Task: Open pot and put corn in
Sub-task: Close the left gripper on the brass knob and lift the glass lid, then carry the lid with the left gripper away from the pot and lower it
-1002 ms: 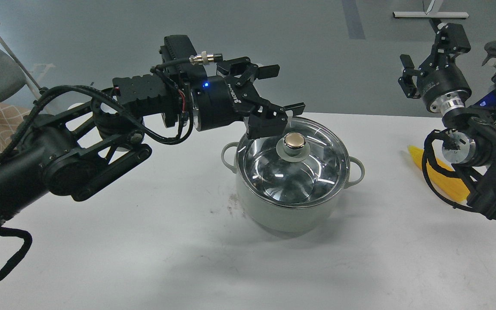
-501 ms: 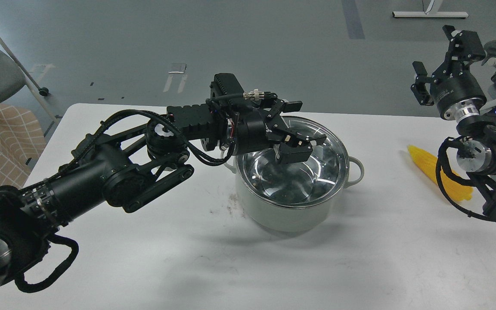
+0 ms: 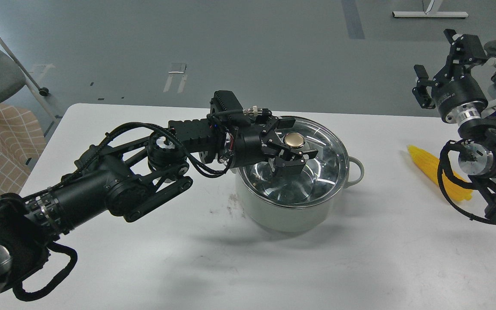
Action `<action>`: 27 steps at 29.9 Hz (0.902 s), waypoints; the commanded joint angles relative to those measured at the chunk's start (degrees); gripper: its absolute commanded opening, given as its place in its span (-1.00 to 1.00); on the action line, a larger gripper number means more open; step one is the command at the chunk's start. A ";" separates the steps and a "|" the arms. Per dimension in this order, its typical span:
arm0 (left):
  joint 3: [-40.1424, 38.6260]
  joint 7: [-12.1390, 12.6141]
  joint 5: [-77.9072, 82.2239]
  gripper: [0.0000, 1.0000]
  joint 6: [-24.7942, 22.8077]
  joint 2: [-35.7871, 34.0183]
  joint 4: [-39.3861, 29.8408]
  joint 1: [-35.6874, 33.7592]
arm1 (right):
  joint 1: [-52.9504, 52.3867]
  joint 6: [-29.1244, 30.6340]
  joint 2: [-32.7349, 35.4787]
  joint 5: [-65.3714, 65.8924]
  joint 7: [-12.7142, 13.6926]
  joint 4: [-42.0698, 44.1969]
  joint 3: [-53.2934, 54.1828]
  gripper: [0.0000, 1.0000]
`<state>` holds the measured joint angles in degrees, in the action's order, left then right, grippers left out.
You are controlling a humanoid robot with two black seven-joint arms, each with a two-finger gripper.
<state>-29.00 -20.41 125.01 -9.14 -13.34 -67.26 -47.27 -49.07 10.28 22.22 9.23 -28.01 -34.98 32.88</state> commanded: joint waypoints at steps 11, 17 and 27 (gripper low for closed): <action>-0.09 0.37 -0.01 -0.55 0.00 -0.54 -0.16 1.22 | 0.20 -0.08 0.64 0.00 0.01 -0.88 -0.01 1.00; -0.88 0.37 -0.01 -0.78 0.00 -0.46 -2.08 -0.10 | 0.38 -0.08 0.64 0.00 0.01 -0.97 0.08 1.00; -2.99 -0.07 -0.01 -0.75 0.00 -15.20 -12.28 -5.81 | 0.64 -0.08 2.74 0.00 0.01 -2.20 0.16 1.00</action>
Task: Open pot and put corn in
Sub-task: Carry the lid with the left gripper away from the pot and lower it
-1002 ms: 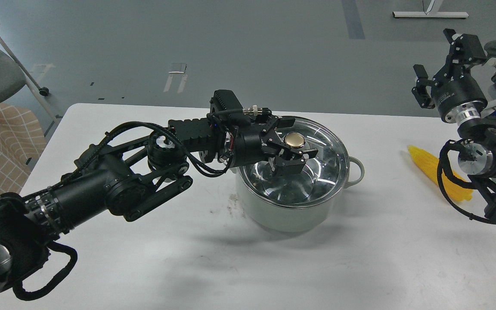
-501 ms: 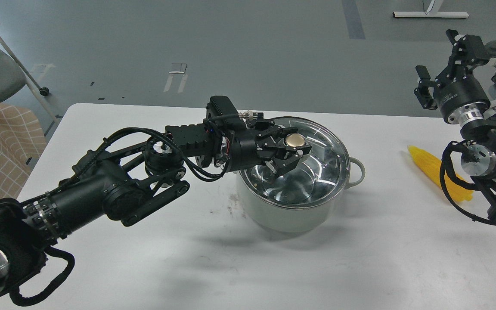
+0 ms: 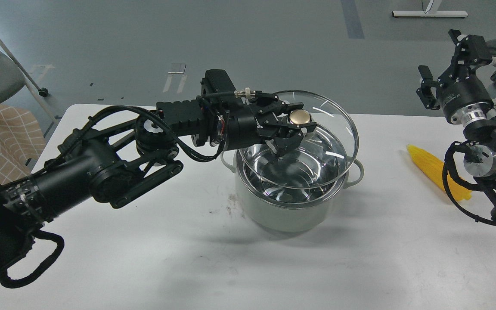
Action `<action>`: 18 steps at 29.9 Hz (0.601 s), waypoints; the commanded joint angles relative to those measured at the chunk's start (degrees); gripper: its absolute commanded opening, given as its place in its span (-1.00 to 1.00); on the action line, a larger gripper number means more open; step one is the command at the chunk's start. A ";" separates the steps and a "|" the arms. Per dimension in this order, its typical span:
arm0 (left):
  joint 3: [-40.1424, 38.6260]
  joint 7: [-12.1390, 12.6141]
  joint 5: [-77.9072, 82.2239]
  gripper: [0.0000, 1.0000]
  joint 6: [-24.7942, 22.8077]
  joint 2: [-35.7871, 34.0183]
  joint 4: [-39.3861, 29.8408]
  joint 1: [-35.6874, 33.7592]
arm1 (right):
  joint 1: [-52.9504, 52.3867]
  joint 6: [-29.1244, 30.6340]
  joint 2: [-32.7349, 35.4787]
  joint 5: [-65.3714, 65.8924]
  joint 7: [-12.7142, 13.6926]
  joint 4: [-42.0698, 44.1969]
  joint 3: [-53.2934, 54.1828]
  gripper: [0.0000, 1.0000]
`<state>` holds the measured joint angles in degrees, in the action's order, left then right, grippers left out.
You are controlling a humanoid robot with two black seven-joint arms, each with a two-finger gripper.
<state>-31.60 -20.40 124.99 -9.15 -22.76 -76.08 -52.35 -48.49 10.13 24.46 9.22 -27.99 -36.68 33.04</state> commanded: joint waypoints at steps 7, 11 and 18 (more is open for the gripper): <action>-2.77 -2.71 0.01 -0.73 3.87 -21.00 -6.89 1.98 | 0.33 0.07 0.67 0.00 -0.01 -0.85 0.01 1.00; -4.61 -3.85 -7.11 -0.72 7.12 -28.72 -6.89 8.65 | 0.33 0.07 0.41 0.09 -0.01 -0.85 0.01 1.00; -7.60 -6.49 -11.86 -0.71 13.01 -34.10 -6.18 21.49 | 1.12 0.07 0.32 0.09 -0.01 -0.94 0.01 1.00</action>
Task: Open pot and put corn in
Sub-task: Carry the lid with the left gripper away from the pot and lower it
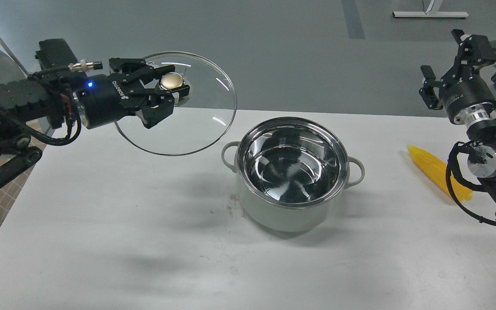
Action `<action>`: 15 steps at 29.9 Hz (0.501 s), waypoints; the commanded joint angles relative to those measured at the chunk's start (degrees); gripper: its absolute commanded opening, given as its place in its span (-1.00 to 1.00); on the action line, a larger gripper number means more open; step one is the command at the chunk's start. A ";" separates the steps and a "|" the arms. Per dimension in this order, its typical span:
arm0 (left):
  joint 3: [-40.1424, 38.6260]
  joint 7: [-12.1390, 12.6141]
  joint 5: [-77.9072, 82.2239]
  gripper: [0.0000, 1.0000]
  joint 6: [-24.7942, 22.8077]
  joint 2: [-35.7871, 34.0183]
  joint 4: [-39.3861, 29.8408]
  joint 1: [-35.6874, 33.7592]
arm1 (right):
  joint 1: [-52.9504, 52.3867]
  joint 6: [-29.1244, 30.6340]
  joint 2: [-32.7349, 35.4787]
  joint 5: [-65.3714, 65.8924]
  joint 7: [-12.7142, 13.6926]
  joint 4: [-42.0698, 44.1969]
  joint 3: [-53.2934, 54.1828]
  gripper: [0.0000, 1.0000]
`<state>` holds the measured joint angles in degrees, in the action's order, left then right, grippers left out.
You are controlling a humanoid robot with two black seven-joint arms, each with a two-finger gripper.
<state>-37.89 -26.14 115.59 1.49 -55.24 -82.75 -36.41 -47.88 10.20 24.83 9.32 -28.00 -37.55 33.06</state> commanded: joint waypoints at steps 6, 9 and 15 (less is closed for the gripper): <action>-3.24 -1.86 -5.55 -0.69 7.11 -1.45 5.22 13.38 | 1.21 0.00 0.31 0.00 0.00 -0.51 0.08 1.00; -2.45 -1.86 -5.29 -0.63 11.68 -0.84 10.40 14.96 | 1.21 -0.09 0.31 0.00 0.00 -0.51 -0.01 1.00; -1.40 -1.86 -4.85 -0.61 19.60 4.00 19.73 18.56 | 1.29 0.00 0.31 0.00 0.00 -0.51 -0.01 1.00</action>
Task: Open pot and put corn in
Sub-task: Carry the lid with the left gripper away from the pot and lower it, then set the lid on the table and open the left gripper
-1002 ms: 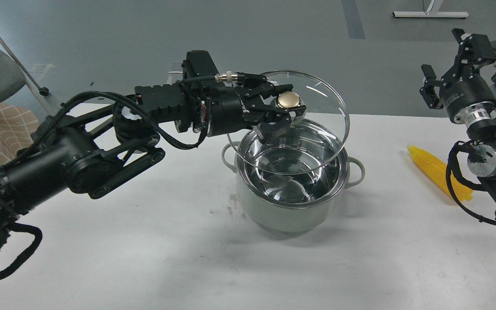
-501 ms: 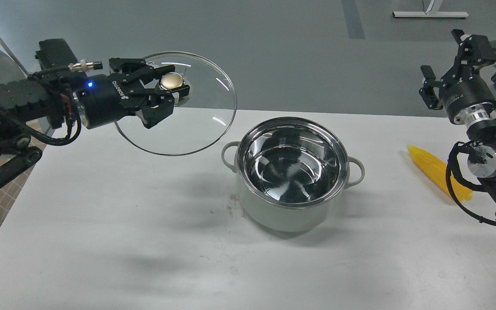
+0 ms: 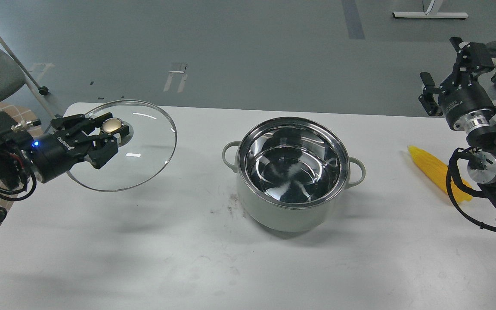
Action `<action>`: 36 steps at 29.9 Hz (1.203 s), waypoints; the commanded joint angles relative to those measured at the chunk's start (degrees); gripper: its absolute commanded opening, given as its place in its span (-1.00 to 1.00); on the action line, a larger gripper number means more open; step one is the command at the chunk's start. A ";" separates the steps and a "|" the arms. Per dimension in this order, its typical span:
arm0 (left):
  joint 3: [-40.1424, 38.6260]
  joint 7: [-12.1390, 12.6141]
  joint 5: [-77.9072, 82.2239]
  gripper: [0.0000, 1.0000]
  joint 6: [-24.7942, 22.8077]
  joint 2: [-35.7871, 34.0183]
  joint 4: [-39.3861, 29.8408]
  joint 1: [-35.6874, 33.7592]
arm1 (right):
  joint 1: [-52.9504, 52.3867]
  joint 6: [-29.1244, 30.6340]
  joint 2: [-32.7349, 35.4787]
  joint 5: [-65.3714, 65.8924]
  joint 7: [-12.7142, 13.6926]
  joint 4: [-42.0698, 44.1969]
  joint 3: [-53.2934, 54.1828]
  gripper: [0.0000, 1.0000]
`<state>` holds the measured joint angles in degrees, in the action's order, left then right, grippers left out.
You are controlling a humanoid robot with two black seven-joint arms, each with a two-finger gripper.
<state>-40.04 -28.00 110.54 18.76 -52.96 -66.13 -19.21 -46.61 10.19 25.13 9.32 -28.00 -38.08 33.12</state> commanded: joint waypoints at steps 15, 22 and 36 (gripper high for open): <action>2.60 0.00 0.20 -0.51 8.13 7.34 12.07 4.71 | 0.29 -0.08 -0.17 0.08 0.00 0.02 -0.08 1.00; 2.60 0.00 0.29 -0.41 8.13 9.01 14.44 4.71 | 0.64 -0.08 -0.08 0.08 0.00 0.02 0.01 1.00; 3.74 0.00 0.99 -0.12 9.24 11.30 17.35 4.62 | 0.73 0.01 0.00 0.08 0.00 -0.16 0.01 1.00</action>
<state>-36.31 -27.99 111.53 27.99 -42.06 -49.19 -14.56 -45.91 10.19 25.10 9.40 -28.00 -38.15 33.10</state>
